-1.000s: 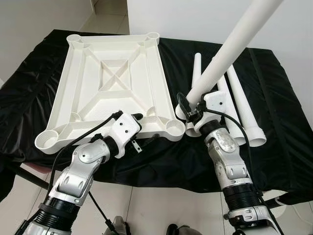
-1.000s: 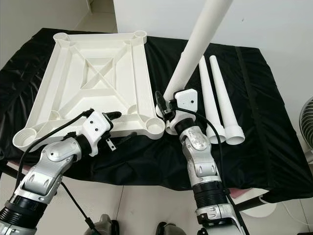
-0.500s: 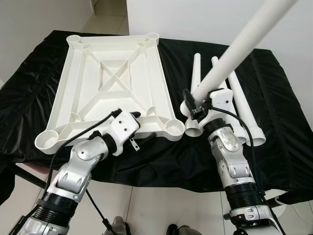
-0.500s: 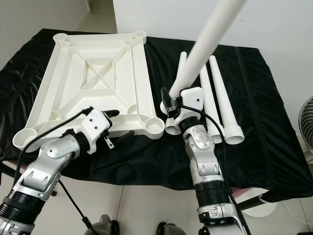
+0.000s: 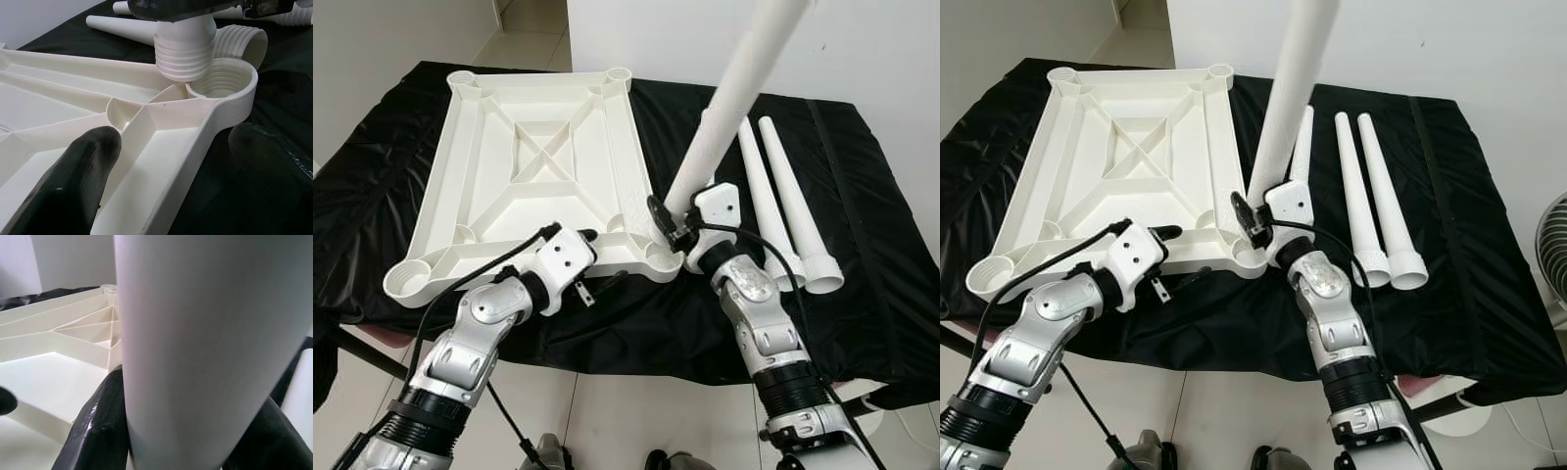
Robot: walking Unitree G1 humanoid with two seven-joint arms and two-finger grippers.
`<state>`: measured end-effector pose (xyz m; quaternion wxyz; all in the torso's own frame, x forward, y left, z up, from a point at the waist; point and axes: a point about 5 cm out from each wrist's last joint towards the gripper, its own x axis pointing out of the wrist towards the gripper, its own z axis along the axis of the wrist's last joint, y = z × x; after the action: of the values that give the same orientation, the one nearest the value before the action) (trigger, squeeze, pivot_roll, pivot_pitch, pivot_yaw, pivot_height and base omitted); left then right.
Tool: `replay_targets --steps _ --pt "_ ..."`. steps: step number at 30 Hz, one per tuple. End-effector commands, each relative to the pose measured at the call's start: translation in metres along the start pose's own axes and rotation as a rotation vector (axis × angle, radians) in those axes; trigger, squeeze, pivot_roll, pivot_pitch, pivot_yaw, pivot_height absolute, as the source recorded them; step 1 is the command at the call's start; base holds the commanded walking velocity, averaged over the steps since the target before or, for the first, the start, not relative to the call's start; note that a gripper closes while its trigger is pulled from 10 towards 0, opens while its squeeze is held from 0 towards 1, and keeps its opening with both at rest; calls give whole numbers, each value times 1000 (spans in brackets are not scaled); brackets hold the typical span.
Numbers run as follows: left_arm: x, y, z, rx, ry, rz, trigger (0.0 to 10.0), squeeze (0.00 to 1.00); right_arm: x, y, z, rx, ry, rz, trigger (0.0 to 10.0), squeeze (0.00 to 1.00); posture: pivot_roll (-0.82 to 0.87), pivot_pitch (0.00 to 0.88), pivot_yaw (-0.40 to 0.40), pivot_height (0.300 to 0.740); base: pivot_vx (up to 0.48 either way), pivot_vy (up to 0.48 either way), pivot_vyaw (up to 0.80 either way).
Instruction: Building children table
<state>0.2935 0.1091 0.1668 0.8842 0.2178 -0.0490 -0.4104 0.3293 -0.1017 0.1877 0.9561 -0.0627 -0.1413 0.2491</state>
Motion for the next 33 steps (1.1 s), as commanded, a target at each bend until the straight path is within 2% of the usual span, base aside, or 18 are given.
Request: replay_targets --steps 1,11,15,20,25,33 --pt "-2 0 -2 -1 8 0 10000 0 -2 7 -5 -5 63 60 10000 0 214 103 -26 740 0 0 0" --pt "-2 3 0 3 2 8 10000 0 -11 11 -4 -29 89 83 10000 0 205 108 -25 740 0 0 0" --pt "-2 5 1 8 -1 6 10000 0 -23 9 -3 -50 97 75 10000 0 195 111 -22 740 0 0 0" --pt "-2 7 1 12 -1 6 10000 0 -29 8 -3 -39 111 70 10000 0 187 110 -18 740 0 0 0" --pt "-1 7 1 18 -1 -2 10000 0 -29 15 -4 -26 115 116 10000 0 188 104 -17 740 0 0 0" --pt "0 7 1 19 -3 -4 10000 0 -24 13 -7 -2 141 105 10000 0 194 99 -20 740 0 0 0"
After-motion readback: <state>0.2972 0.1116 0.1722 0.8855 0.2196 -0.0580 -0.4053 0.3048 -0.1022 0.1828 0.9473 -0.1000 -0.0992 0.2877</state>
